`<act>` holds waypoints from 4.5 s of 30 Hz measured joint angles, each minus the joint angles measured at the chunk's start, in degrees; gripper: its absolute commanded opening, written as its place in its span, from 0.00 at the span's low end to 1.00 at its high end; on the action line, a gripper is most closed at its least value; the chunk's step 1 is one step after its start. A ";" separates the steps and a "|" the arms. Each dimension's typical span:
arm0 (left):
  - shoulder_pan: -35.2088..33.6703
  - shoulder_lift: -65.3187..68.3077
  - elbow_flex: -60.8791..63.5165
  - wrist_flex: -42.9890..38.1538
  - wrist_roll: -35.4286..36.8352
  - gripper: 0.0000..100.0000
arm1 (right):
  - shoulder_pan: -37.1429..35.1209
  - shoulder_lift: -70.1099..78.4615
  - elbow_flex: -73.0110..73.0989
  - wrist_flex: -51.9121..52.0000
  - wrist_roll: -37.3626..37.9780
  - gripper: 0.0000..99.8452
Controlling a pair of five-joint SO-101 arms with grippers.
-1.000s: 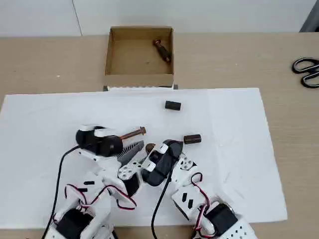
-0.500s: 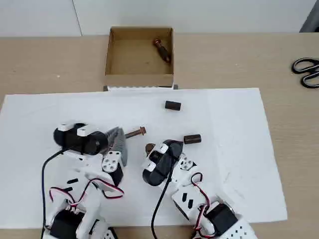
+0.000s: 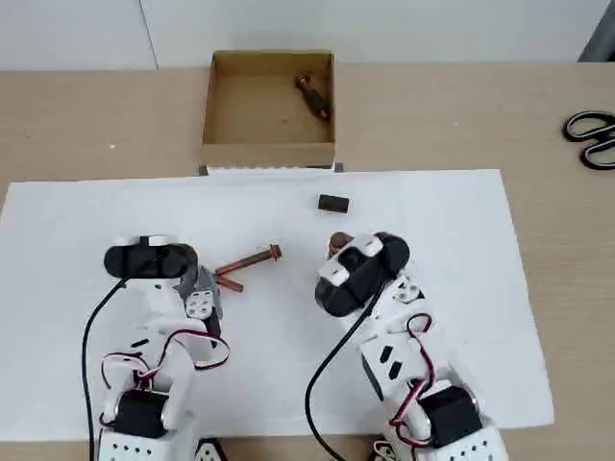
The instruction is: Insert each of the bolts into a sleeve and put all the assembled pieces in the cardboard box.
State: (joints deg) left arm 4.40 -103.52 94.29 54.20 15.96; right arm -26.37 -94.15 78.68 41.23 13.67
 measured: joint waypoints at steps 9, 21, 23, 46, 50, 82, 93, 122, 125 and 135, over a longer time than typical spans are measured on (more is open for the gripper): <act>0.00 0.00 1.41 0.00 0.09 0.01 | 2.02 36.31 -28.92 -1.49 -2.29 0.00; -2.20 0.00 1.41 -0.09 0.00 0.01 | 3.52 85.36 -74.20 -2.81 -2.81 0.00; -2.73 0.00 1.41 -0.09 0.09 0.01 | 4.13 92.66 -80.88 -2.81 -2.73 0.00; -2.81 0.00 1.41 -0.09 0.09 0.01 | 4.40 149.54 -138.20 0.00 30.95 0.16; -2.81 0.00 1.41 -0.09 0.09 0.01 | 4.40 150.68 -141.45 2.90 30.95 0.17; -2.81 0.00 1.41 -0.09 0.09 0.01 | 5.54 146.37 -171.60 55.30 13.80 0.00; -2.81 0.00 1.41 -0.09 0.09 0.01 | 5.54 121.14 -137.41 55.91 8.62 0.00; -2.81 0.00 1.41 -0.09 0.09 0.01 | 4.22 95.12 -78.07 54.24 38.07 0.09; -2.81 0.00 1.41 -0.09 0.09 0.01 | 2.11 95.12 -78.07 54.07 39.56 0.09; -2.81 0.00 1.41 -0.09 0.09 0.01 | -0.53 98.29 -78.07 52.31 43.08 0.09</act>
State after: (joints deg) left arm 1.58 -103.52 95.69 54.11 16.04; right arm -26.90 4.13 0.62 93.54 56.75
